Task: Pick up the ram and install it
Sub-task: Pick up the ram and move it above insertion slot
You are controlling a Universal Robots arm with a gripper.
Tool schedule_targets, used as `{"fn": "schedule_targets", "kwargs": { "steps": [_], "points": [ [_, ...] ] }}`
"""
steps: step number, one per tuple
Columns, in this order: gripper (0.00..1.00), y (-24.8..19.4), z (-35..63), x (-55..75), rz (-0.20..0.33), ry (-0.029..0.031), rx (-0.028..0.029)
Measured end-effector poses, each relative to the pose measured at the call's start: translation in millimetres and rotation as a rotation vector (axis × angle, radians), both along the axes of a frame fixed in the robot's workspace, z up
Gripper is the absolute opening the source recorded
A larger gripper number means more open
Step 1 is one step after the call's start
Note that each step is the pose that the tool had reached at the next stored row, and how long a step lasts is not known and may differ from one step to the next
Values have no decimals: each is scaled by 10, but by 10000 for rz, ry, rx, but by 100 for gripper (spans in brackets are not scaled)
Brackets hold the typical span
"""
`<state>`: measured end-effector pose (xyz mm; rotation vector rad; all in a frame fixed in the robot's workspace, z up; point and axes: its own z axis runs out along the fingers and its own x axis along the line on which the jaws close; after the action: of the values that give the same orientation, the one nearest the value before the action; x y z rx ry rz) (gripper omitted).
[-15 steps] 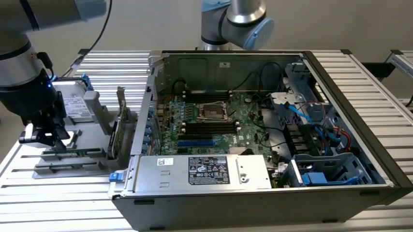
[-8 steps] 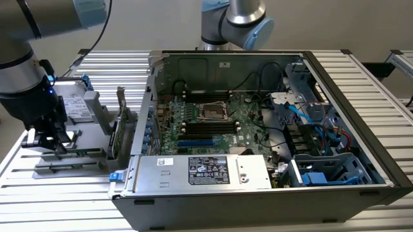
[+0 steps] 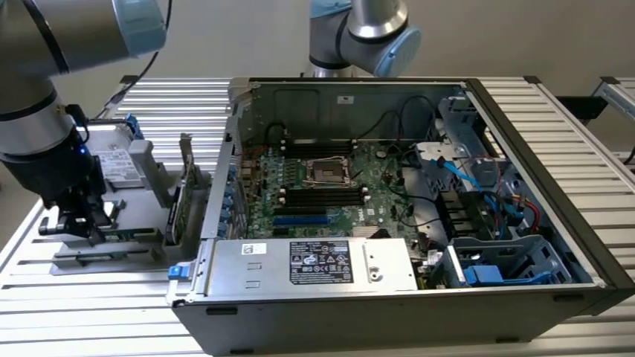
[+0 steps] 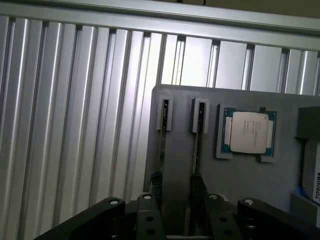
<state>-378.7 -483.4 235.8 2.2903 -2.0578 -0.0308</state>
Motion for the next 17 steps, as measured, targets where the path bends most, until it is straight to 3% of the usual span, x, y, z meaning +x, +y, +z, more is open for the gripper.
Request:
{"fn": "schedule_targets", "kwargs": {
  "steps": [3, 7, 11, 17],
  "points": [
    [36, -28, -53, 0, 14, 1, 1],
    [36, -163, -128, 2, 25, -1, 0],
    [36, -163, -192, 6, 24, 0, 35],
    [36, -163, -301, 8, 24, 1, 37]
  ]
}}
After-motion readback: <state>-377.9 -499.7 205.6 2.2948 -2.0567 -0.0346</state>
